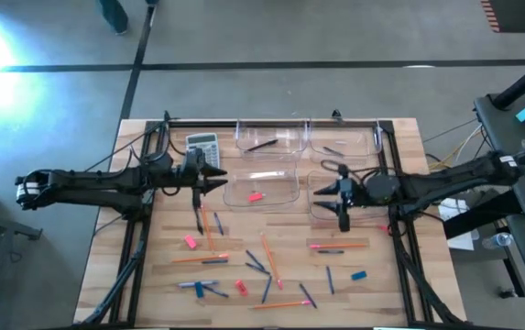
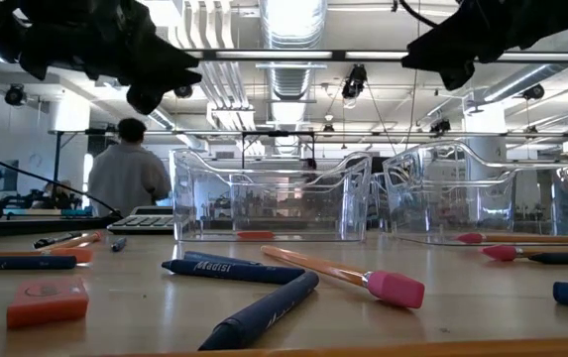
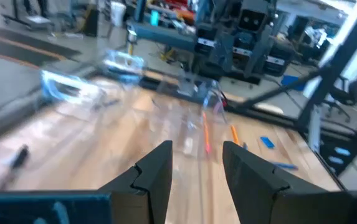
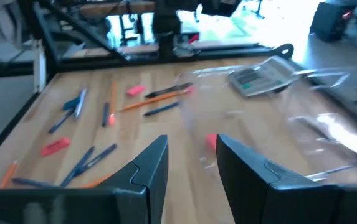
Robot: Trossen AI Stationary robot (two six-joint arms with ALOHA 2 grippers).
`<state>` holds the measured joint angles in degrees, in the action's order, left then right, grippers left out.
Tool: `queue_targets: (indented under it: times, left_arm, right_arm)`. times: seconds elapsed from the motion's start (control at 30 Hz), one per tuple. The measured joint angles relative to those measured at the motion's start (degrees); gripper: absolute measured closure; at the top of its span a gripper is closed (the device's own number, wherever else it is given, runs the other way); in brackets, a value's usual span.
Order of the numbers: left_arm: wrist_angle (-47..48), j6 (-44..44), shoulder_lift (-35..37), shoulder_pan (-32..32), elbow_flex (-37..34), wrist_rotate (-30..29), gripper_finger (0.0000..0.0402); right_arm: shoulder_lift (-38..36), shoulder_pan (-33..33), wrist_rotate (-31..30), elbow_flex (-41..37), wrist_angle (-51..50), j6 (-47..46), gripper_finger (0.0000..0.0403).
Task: Sort crayons/erasers/pens/pencils in bins
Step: Put the black pen into the top left transparent bin
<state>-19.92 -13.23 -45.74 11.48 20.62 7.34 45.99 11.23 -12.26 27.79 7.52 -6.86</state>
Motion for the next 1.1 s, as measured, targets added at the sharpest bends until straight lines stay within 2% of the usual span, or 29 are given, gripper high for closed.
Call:
queue_targets:
  times: [0.2, 0.33, 0.47, 0.57, 0.7, 0.8, 0.93, 1.1]
  left_arm:
    - [-0.1, 0.0, 0.0, -6.0, -0.4, -0.7, 0.0274]
    - [0.0, 0.1, 0.0, -13.1, -0.3, -6.8, 0.0274]
    - [4.0, 0.0, 0.0, -19.5, 1.1, -12.8, 0.0274]
    - [14.1, -2.8, 0.6, -22.7, 4.9, -15.5, 0.0274]
    - [39.1, -9.2, -0.4, -25.1, 13.3, -20.7, 0.0274]
    - [52.9, -14.2, -2.7, -26.0, 17.5, -23.9, 0.0274]
    - [61.9, -21.4, -6.0, -26.0, 18.7, -24.2, 0.0274]
    - [67.8, -29.8, -10.9, -25.9, 16.9, -24.3, 0.0274]
  right_arm:
    - [8.9, 6.0, -6.3, 0.0, 6.8, -3.0, 0.0279]
    - [14.5, 10.5, -9.2, 0.0, 13.9, -2.7, 0.028]
    - [18.2, 14.1, -9.4, 2.4, 15.0, -3.8, 0.028]
    - [20.4, 17.1, -10.2, 4.8, 15.1, -4.3, 0.028]
    - [23.2, 21.3, -15.3, 7.6, 15.1, -3.6, 0.028]
    - [25.5, 23.5, -19.5, 9.3, 15.1, -3.2, 0.028]
    - [28.6, 25.0, -21.7, 11.3, 15.0, -3.2, 0.028]
    - [32.3, 25.9, -22.2, 13.8, 15.1, -3.7, 0.028]
